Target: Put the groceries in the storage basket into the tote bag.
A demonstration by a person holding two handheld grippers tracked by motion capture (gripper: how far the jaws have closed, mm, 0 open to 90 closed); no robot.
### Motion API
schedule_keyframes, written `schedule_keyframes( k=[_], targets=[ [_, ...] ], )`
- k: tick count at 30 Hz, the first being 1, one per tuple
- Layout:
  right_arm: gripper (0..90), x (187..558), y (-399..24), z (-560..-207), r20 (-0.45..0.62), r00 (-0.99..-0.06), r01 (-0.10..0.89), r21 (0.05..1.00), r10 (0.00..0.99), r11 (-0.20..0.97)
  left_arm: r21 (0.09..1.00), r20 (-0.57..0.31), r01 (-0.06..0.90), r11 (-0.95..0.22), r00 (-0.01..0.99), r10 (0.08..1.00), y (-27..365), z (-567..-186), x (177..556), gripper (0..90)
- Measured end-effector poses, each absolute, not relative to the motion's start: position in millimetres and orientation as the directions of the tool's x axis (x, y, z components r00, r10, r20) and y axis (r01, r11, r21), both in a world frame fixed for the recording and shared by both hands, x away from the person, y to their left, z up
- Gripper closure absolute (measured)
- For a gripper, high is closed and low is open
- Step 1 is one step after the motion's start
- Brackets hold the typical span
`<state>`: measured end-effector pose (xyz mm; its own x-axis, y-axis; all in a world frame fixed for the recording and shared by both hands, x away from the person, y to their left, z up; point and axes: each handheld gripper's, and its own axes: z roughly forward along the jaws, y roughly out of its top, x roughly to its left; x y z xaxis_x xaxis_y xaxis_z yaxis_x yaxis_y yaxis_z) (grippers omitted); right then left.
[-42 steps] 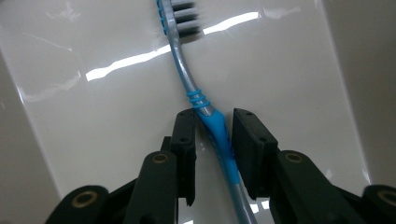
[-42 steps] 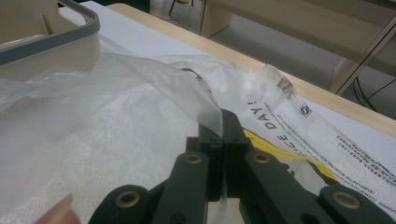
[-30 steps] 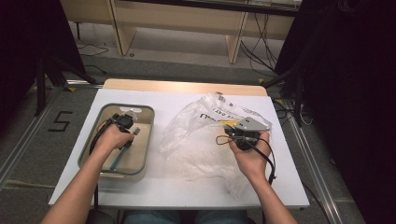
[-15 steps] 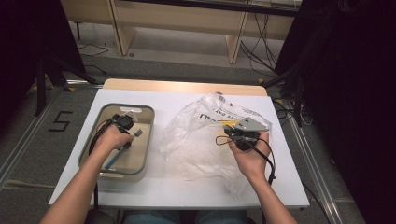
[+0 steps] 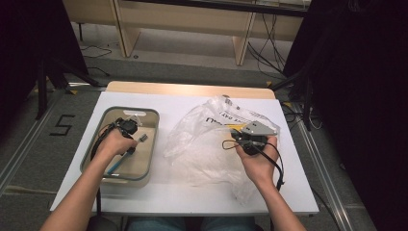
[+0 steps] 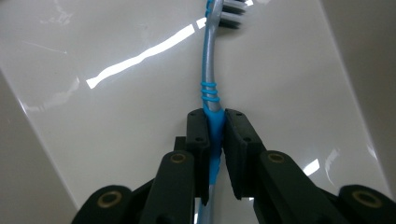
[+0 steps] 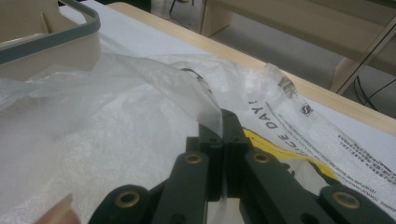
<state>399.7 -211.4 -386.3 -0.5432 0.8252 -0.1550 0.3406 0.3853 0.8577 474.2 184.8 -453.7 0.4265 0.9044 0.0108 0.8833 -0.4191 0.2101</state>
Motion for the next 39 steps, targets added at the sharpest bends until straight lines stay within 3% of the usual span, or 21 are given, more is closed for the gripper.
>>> schedule_keyframes(
  k=[20, 39],
  targets=[
    [90.0, 399.6, -211.7, -386.3, -0.158, -0.541, 0.336, 0.860, 0.826, 0.384, 0.306, 0.010, 0.867, -0.394, 0.410, 0.912, 190.5, -452.2, 472.4, 80.3],
    [90.0, 399.5, -211.4, -386.4, -0.159, -0.540, 0.336, 0.860, 0.826, 0.384, 0.466, -0.015, 0.821, -0.331, 0.381, 0.924, 199.5, -442.7, 465.0, 80.3]
  ],
)
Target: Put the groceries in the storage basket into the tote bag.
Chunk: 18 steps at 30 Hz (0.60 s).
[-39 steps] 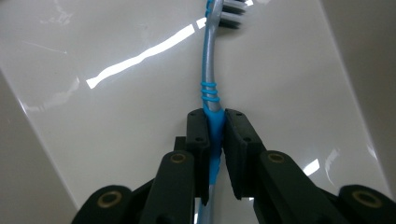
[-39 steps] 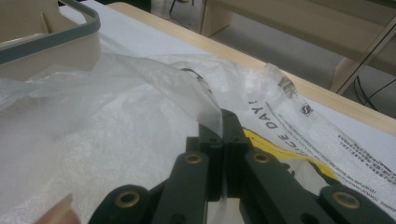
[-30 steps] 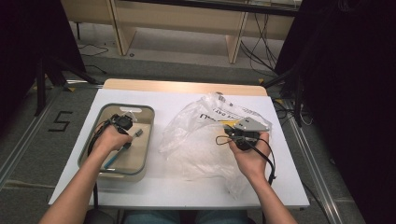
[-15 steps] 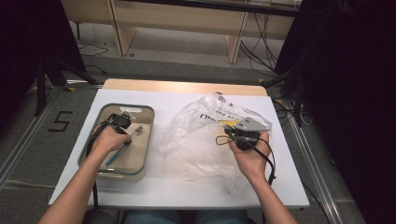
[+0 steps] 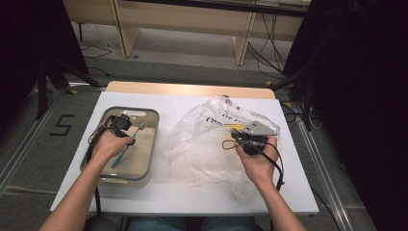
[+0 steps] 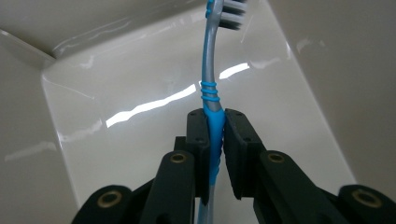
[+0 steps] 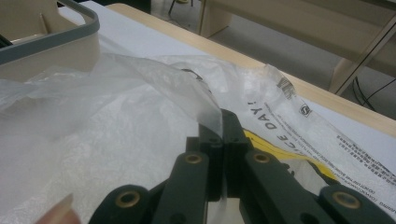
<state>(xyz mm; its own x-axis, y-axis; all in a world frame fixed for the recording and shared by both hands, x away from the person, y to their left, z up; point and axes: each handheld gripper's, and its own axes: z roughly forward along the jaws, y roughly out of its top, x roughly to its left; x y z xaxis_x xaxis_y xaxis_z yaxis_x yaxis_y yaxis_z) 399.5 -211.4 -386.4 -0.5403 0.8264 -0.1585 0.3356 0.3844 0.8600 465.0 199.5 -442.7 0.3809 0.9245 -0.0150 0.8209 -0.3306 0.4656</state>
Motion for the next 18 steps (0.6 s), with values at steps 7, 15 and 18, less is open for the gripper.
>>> schedule_keyframes(
  k=[7, 15, 18],
  targets=[
    [90.0, 399.4, -211.2, -386.5, -0.159, -0.540, 0.335, 0.861, 0.827, 0.384, 0.510, -0.012, 0.801, -0.315, 0.372, 0.928, 201.5, -441.2, 462.3, 80.3],
    [90.0, 399.3, -210.7, -386.8, -0.158, -0.539, 0.336, 0.860, 0.827, 0.383, 0.570, -0.011, 0.768, -0.293, 0.364, 0.931, 201.5, -435.5, 458.1, 80.3],
    [90.0, 399.2, -210.8, -386.7, -0.159, -0.539, 0.335, 0.861, 0.827, 0.383, 0.588, -0.015, 0.756, -0.287, 0.365, 0.931, 201.7, -433.8, 456.7, 80.3]
  ],
)
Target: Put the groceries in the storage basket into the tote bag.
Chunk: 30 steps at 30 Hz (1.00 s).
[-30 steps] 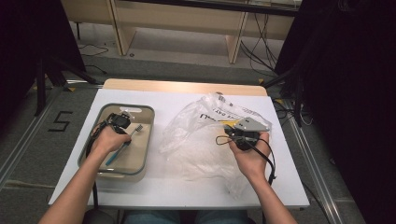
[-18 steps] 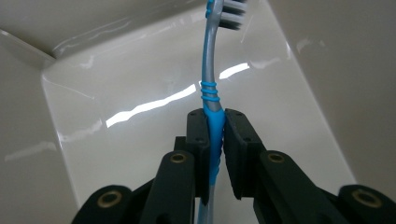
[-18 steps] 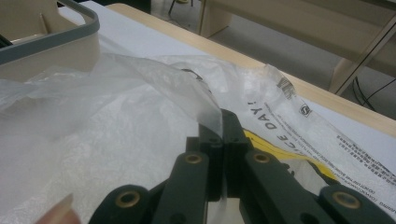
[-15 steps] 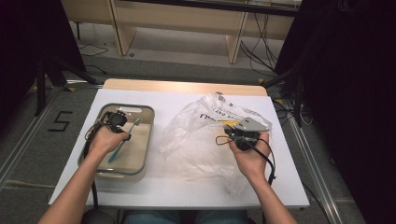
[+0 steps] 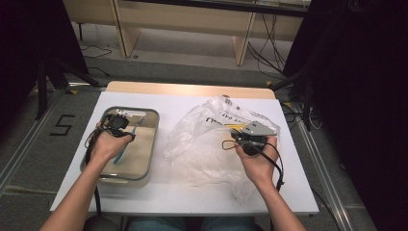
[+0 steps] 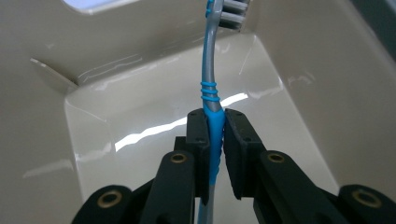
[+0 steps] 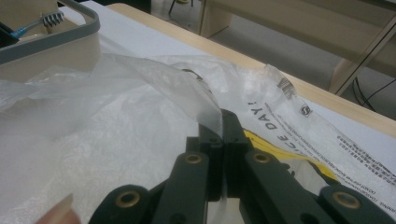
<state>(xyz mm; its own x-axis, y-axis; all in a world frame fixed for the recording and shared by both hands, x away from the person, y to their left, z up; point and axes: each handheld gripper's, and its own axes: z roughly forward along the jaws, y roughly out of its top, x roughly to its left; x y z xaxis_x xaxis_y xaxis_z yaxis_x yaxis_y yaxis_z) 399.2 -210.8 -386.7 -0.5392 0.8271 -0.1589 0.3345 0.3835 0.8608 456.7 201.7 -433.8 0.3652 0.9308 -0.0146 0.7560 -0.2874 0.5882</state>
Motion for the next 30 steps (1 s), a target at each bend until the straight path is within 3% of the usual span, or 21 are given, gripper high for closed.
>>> schedule_keyframes(
  k=[8, 30],
  targets=[
    [90.0, 399.0, -211.0, -386.3, -0.160, -0.538, 0.332, 0.862, 0.827, 0.383, 0.654, -0.028, 0.713, -0.253, 0.357, 0.934, 200.6, -428.6, 453.4, 80.3],
    [90.0, 398.9, -211.2, -386.0, -0.154, -0.540, 0.333, 0.864, 0.827, 0.378, 0.726, -0.034, 0.646, -0.235, 0.375, 0.926, 195.7, -410.4, 444.3, 80.3]
  ],
)
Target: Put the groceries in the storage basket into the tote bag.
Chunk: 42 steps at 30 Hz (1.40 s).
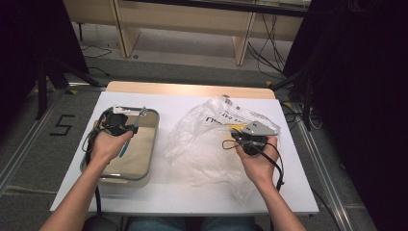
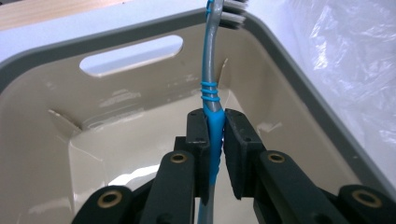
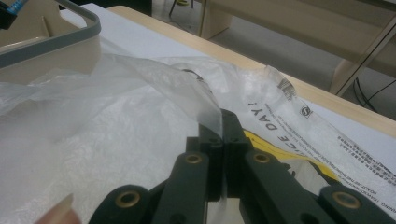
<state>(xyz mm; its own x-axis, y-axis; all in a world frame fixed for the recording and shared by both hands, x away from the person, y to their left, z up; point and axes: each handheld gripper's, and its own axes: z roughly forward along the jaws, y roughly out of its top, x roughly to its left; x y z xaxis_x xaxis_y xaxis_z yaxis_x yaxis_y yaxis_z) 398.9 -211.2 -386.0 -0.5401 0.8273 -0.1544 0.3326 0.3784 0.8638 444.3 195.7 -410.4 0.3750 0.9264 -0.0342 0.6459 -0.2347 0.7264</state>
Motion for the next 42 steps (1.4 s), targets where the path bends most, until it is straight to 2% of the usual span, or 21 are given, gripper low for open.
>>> schedule_keyframes(
  k=[42],
  targets=[
    [90.0, 398.4, -210.3, -386.1, -0.148, -0.543, 0.333, 0.866, 0.827, 0.374, 0.806, -0.008, 0.527, -0.268, 0.463, 0.886, 166.6, -365.9, 419.8, 80.3]
  ],
)
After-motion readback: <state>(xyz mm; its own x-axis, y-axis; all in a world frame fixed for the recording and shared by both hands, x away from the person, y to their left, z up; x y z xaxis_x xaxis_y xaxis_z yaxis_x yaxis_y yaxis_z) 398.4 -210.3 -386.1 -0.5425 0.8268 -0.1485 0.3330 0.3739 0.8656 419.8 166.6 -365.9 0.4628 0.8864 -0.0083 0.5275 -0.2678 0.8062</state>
